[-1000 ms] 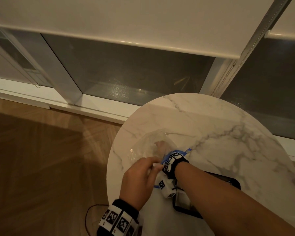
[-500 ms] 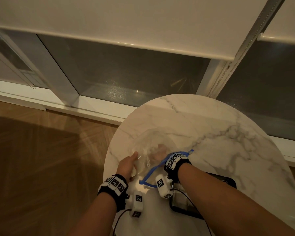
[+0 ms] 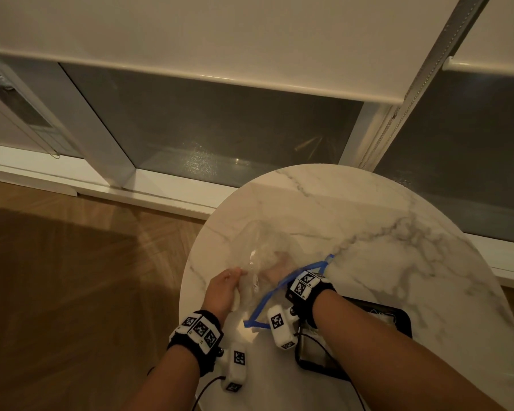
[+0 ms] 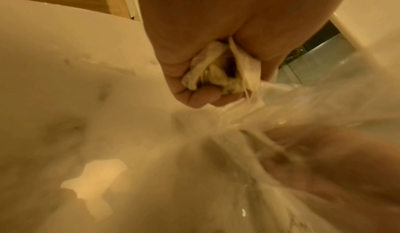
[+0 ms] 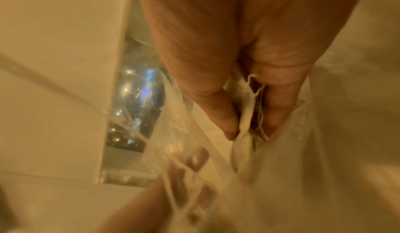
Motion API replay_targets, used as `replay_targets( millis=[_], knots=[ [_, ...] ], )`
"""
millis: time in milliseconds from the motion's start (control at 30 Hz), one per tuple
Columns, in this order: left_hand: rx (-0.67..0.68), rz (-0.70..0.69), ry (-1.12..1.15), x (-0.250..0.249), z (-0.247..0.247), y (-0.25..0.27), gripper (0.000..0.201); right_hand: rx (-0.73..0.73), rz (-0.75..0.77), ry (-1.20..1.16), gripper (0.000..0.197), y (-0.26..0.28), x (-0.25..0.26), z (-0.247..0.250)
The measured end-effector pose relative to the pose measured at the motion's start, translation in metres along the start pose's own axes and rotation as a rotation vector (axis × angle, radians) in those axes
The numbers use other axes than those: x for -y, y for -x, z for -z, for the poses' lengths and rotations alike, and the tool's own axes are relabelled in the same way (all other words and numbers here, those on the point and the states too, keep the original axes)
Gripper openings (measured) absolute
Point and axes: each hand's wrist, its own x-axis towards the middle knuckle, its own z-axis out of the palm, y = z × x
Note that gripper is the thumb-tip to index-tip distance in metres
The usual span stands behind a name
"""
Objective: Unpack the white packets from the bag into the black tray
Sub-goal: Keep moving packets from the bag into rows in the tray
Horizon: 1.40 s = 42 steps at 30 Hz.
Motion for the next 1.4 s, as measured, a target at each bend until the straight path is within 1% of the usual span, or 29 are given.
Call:
replay_targets(
  millis=[67,133,167,200,233,333,400,433,567,633,733,767,833,900,1000,1067,1133,1167,1200,1300,1400],
  knots=[
    [-0.045,-0.037,-0.030,0.000,0.006,-0.003,0.029,-0.002,0.027,0.025,0.063,0.007,0.006,0.002],
    [-0.069,-0.096,-0.067,0.000,0.010,-0.002,0.030,0.031,0.061,-0.003,0.061,0.017,0.009,0.006],
    [-0.092,-0.119,-0.077,0.000,0.013,-0.003,0.031,0.030,0.071,-0.027,0.053,0.022,0.011,0.008],
    [-0.107,-0.127,-0.089,-0.004,0.015,-0.002,0.031,0.032,0.067,-0.046,0.035,0.027,0.010,0.009],
    [-0.123,-0.130,-0.096,-0.003,0.019,-0.005,0.031,0.040,0.084,-0.073,0.013,0.034,0.005,0.009],
    [-0.144,-0.120,-0.135,-0.004,0.028,-0.015,0.032,0.041,0.066,-0.206,0.013,0.051,-0.014,0.007],
    [-0.157,-0.110,-0.181,-0.005,0.030,-0.020,0.032,0.019,0.050,-0.327,0.030,0.062,-0.031,0.006],
    [-0.159,-0.115,-0.198,-0.005,0.031,-0.022,0.032,0.004,0.032,-0.368,0.035,0.069,-0.038,0.007],
    [-0.160,-0.147,-0.250,-0.010,0.034,-0.025,0.031,-0.015,-0.013,-0.419,0.045,0.087,-0.058,0.011],
    [-0.167,-0.130,-0.246,-0.010,0.036,-0.027,0.033,-0.032,-0.006,-0.423,0.048,0.090,-0.067,0.012],
    [-0.178,-0.070,-0.210,-0.005,0.038,-0.030,0.035,-0.067,0.013,-0.424,0.040,0.101,-0.072,0.017],
    [-0.188,-0.047,-0.201,-0.002,0.040,-0.031,0.039,-0.083,0.013,-0.431,0.036,0.105,-0.074,0.018],
    [-0.235,-0.007,-0.156,0.003,0.043,-0.031,0.053,-0.116,0.007,-0.453,0.032,0.111,-0.079,0.019],
    [-0.315,0.016,-0.080,0.008,0.046,-0.028,0.059,-0.131,0.005,-0.487,0.030,0.120,-0.082,0.020],
    [-0.415,0.020,0.060,0.007,0.050,-0.017,0.051,-0.114,0.021,-0.607,0.030,0.129,-0.085,0.022],
    [-0.431,-0.015,0.111,0.000,0.047,-0.003,0.039,-0.091,0.035,-0.762,0.031,0.137,-0.084,0.023],
    [-0.406,-0.073,0.118,-0.008,0.041,0.013,0.020,-0.067,0.060,-0.889,0.035,0.144,-0.080,0.025],
    [-0.382,-0.107,0.101,-0.011,0.037,0.020,0.013,-0.057,0.074,-0.921,0.036,0.146,-0.078,0.026],
    [-0.356,-0.140,0.074,-0.014,0.034,0.028,0.009,-0.050,0.086,-0.942,0.037,0.149,-0.076,0.027],
    [-0.243,-0.255,0.022,-0.023,0.024,0.052,0.003,-0.033,0.118,-0.954,0.034,0.155,-0.070,0.028],
    [-0.032,-0.332,-0.069,-0.035,0.008,0.086,0.015,0.004,0.161,-0.963,0.033,0.164,-0.062,0.026]
  ],
)
